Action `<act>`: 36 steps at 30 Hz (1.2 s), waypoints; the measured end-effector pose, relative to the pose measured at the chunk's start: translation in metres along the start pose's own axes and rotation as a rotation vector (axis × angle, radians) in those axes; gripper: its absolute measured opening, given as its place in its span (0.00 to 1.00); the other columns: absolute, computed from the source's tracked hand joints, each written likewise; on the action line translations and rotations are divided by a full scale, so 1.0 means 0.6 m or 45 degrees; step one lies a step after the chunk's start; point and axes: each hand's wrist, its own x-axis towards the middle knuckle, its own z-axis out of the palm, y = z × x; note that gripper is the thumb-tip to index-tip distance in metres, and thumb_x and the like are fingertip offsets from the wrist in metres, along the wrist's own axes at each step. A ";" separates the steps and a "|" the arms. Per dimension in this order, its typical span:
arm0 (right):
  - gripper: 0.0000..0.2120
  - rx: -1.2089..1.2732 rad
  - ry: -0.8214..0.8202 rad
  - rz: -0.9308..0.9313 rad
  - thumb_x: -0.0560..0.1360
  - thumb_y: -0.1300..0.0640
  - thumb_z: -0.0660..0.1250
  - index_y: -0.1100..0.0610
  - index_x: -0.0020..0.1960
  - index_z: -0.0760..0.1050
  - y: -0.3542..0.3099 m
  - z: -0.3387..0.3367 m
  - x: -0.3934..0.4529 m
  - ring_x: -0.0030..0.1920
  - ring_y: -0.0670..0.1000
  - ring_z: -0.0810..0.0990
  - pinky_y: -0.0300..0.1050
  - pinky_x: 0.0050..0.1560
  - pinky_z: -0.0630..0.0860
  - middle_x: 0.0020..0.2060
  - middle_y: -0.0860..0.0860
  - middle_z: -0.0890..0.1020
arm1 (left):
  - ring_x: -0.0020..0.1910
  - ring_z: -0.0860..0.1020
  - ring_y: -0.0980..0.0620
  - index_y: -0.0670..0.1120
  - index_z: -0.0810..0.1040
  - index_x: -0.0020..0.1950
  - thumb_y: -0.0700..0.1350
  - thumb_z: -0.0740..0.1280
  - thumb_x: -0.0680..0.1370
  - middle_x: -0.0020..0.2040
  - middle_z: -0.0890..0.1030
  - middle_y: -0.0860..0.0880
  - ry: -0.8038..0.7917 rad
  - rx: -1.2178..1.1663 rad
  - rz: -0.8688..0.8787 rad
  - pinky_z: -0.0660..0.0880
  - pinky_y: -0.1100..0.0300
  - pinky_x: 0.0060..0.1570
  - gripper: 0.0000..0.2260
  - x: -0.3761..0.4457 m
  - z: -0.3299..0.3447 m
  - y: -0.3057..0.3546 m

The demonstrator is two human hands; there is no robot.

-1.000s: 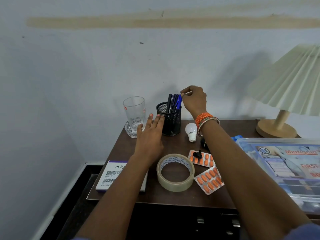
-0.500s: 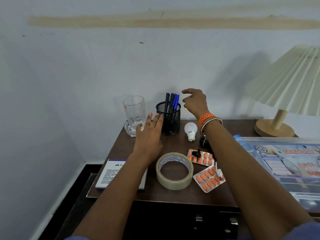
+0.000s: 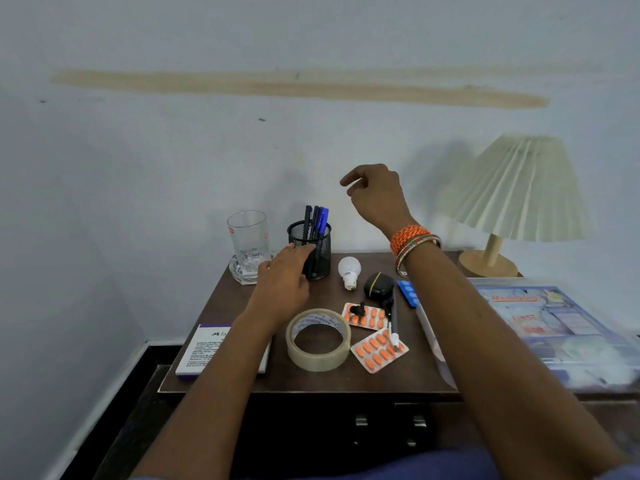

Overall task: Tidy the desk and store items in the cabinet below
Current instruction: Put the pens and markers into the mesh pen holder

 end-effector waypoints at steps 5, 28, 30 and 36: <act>0.15 -0.170 -0.033 0.106 0.70 0.66 0.58 0.53 0.46 0.80 0.015 -0.061 -0.064 0.40 0.54 0.79 0.44 0.43 0.77 0.52 0.55 0.79 | 0.64 0.73 0.48 0.49 0.70 0.68 0.36 0.60 0.75 0.63 0.77 0.47 -0.074 -0.077 0.026 0.70 0.46 0.63 0.22 -0.013 -0.001 0.022; 0.13 -0.647 -0.494 0.538 0.78 0.59 0.63 0.63 0.60 0.75 0.066 -0.019 -0.192 0.57 0.57 0.79 0.45 0.51 0.75 0.57 0.59 0.80 | 0.55 0.76 0.49 0.46 0.76 0.62 0.36 0.59 0.76 0.60 0.78 0.44 -0.347 -0.080 0.100 0.73 0.56 0.54 0.17 -0.004 0.033 0.058; 0.12 -0.664 -0.499 0.536 0.79 0.59 0.61 0.63 0.59 0.76 0.065 -0.018 -0.194 0.57 0.56 0.79 0.44 0.51 0.75 0.56 0.58 0.80 | 0.56 0.76 0.49 0.46 0.76 0.63 0.36 0.59 0.76 0.61 0.78 0.45 -0.350 -0.089 0.105 0.73 0.56 0.56 0.17 -0.003 0.034 0.056; 0.12 -0.659 -0.482 0.551 0.79 0.59 0.61 0.63 0.59 0.76 0.064 -0.017 -0.195 0.56 0.55 0.79 0.43 0.50 0.75 0.56 0.58 0.80 | 0.56 0.76 0.49 0.47 0.76 0.62 0.36 0.58 0.76 0.60 0.78 0.45 -0.342 -0.093 0.118 0.73 0.55 0.56 0.17 -0.004 0.032 0.054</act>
